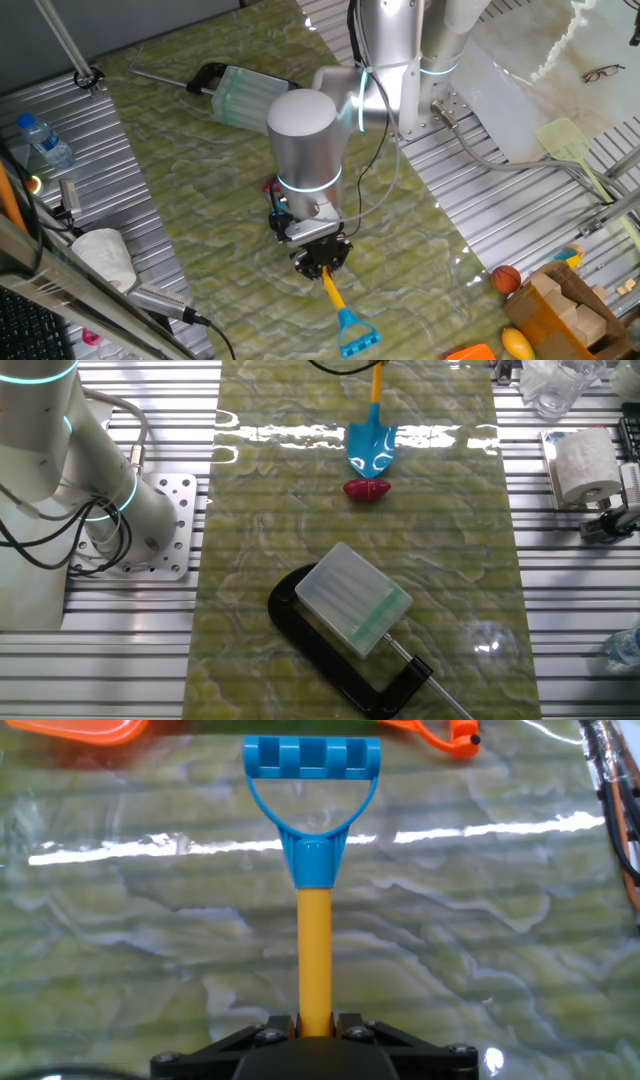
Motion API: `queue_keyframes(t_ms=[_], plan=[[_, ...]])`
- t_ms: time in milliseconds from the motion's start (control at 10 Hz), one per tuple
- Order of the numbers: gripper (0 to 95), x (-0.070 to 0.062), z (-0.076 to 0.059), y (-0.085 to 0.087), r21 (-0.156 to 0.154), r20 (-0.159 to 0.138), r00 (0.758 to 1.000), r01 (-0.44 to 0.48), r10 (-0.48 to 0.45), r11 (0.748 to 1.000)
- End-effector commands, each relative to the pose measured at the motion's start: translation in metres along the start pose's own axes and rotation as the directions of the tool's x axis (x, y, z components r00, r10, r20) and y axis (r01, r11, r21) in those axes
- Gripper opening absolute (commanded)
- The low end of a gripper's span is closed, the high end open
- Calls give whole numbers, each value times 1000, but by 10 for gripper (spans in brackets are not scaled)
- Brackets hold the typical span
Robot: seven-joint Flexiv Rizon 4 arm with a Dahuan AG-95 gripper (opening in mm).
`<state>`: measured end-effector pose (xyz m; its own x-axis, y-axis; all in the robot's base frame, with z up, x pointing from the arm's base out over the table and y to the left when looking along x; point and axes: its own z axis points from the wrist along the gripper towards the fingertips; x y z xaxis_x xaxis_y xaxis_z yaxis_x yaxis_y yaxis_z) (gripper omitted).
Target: Use a shovel to scoop up an object
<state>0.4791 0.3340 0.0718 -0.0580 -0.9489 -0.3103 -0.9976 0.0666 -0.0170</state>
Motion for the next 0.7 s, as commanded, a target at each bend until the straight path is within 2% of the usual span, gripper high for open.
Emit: queue_keyframes(t_ms=[100, 700], plan=[[0, 3, 1, 0, 0, -3, 1000, 5, -5, 1000], [0, 12, -1, 1, 3, -10, 1000, 10, -10, 1000]])
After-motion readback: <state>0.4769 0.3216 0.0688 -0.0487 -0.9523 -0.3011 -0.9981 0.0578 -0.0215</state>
